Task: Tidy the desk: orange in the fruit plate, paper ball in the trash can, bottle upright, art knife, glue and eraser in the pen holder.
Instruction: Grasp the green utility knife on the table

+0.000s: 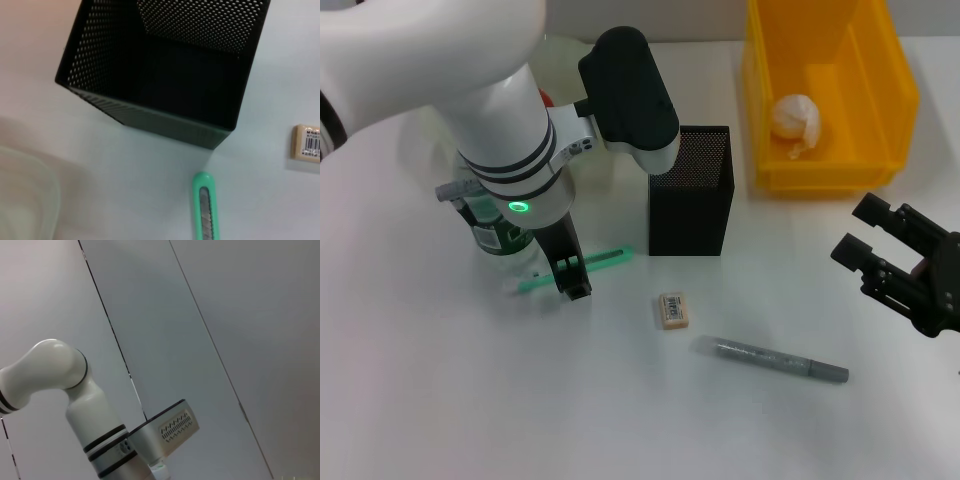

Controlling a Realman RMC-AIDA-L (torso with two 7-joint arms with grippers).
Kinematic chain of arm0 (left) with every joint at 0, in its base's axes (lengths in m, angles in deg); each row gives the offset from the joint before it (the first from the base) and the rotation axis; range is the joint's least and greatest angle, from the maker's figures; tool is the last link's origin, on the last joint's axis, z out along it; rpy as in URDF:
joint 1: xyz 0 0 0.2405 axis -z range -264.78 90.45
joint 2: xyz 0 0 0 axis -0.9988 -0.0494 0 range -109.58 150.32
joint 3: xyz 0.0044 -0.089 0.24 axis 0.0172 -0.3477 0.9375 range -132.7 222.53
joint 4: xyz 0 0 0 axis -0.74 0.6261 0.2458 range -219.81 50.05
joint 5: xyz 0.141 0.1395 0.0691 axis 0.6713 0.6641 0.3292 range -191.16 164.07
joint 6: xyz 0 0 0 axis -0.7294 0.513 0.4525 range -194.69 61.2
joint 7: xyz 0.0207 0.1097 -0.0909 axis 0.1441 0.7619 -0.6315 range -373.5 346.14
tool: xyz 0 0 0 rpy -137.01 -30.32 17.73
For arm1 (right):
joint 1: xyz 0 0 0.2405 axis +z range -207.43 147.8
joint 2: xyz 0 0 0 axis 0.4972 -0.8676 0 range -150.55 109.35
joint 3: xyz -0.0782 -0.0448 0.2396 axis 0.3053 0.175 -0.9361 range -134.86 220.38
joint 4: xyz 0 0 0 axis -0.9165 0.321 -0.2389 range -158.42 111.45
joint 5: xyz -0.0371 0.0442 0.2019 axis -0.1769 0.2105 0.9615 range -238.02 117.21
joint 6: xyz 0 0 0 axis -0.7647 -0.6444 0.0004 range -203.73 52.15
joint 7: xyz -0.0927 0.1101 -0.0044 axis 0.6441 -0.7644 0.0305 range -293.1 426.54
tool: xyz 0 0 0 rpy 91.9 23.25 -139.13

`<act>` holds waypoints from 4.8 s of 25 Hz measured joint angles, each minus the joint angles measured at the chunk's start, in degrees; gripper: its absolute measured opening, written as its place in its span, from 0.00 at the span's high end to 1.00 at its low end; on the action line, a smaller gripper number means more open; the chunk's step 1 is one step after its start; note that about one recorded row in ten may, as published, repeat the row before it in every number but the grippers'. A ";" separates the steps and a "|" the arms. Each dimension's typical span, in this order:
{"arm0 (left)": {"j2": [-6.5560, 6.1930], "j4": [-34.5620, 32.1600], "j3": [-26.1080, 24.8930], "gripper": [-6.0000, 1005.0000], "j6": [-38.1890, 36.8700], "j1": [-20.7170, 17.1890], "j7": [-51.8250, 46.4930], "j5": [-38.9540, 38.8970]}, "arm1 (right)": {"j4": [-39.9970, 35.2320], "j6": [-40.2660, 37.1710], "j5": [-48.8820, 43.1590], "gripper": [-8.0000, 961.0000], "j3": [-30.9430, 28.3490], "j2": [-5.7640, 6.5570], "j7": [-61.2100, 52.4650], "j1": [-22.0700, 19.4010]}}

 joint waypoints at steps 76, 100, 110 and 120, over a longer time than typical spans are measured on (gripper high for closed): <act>0.00 2.96 4.48 0.65 2.61 2.08 -1.54 -0.21 | 0.97 0.00 -0.10 0.25 0.17 -0.53 0.38 0.32; 0.00 3.96 4.48 0.67 3.19 2.40 -1.54 0.02 | 0.97 0.06 -0.10 0.25 0.17 -0.62 0.39 0.29; 0.00 4.73 4.55 0.67 3.81 2.58 -1.55 0.08 | 1.19 0.09 -0.57 0.25 0.17 -0.62 0.38 0.45; 0.00 5.35 5.24 0.67 3.81 2.58 -1.55 -0.14 | 1.50 0.10 -0.67 0.25 0.17 -0.62 0.39 0.56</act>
